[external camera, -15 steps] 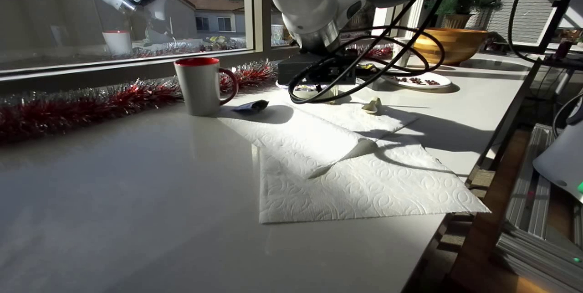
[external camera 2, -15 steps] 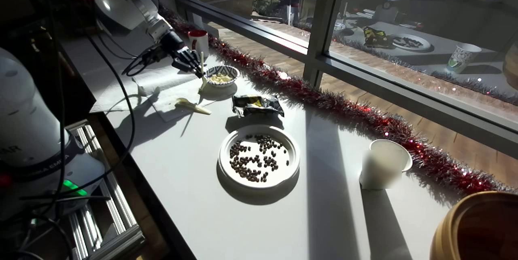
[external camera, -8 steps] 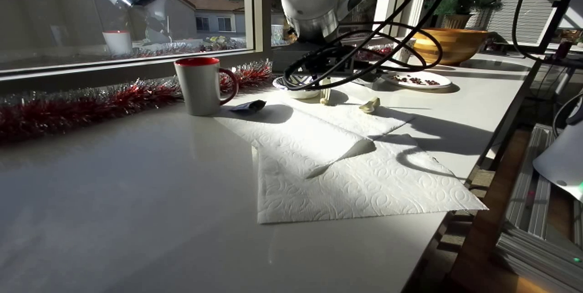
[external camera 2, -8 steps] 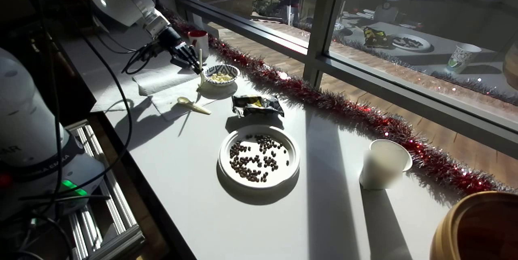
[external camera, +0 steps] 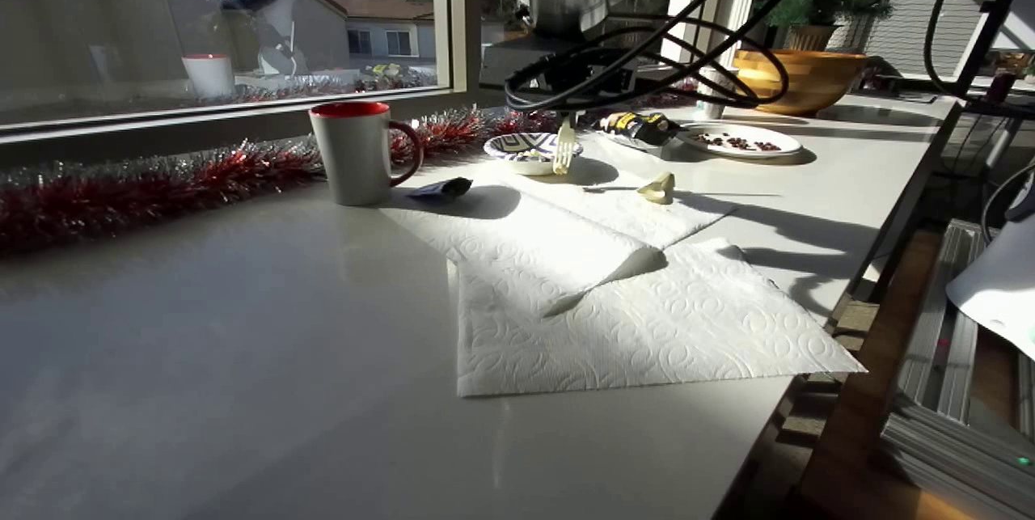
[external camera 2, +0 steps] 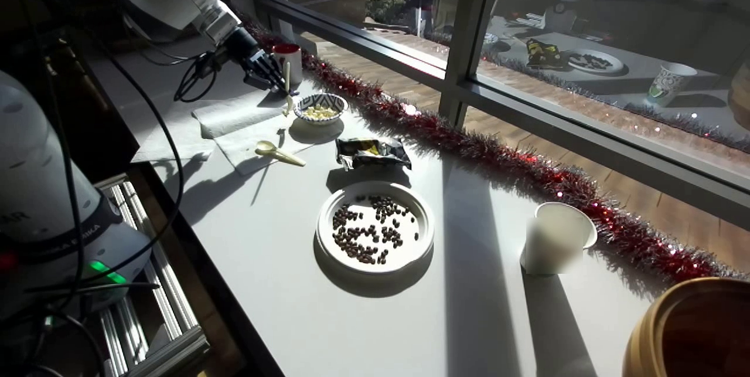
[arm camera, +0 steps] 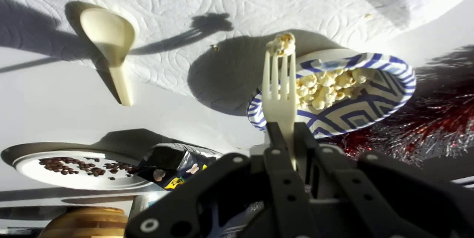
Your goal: Use fork to move the small plate and the paper towels to the left
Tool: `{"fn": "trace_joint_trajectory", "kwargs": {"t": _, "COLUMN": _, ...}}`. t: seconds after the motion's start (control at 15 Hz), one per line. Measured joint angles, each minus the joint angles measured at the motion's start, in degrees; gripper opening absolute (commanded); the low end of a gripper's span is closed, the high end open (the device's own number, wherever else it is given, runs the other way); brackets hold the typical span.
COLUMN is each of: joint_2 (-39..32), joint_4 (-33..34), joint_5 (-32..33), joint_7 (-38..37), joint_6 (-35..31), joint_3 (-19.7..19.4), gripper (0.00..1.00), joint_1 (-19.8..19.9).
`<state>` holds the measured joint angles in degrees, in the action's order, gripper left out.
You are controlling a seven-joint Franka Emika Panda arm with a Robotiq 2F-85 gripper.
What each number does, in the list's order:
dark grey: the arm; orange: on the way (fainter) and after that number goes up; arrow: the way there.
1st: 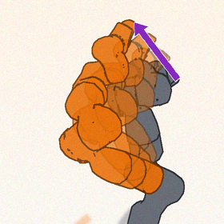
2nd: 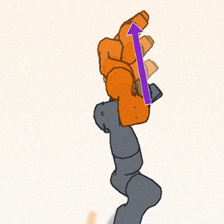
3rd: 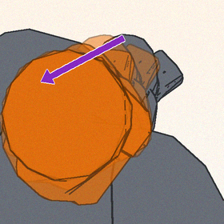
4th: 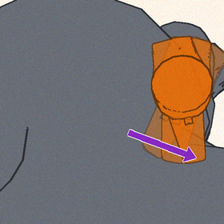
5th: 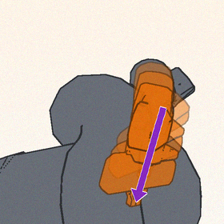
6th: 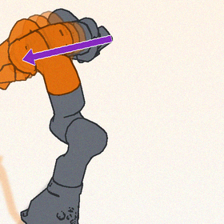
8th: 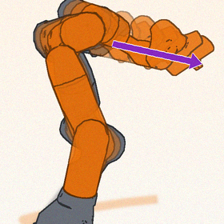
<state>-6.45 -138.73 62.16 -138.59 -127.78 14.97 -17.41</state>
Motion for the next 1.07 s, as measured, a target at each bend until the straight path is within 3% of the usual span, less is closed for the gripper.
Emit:
{"fn": "trace_joint_trajectory", "kwargs": {"t": 0.33, "joint_2": 5.2, "joint_4": -2.4, "joint_5": 0.1, "joint_7": -1.1, "joint_6": -4.7, "joint_3": -0.8, "gripper": 0.03, "joint_1": 1.6}}
{"fn": "trace_joint_trajectory", "kwargs": {"t": 0.67, "joint_2": 6.7, "joint_4": -2.1, "joint_5": 0.5, "joint_7": -6.4, "joint_6": 2.4, "joint_3": -2.0, "gripper": 0.03, "joint_1": 3.5}}
{"fn": "trace_joint_trajectory", "kwargs": {"t": 1.07, "joint_2": 2.6, "joint_4": 0.5, "joint_5": 6.1, "joint_7": -14.4, "joint_6": 3.1, "joint_3": -3.2, "gripper": 0.03, "joint_1": 4.7}}
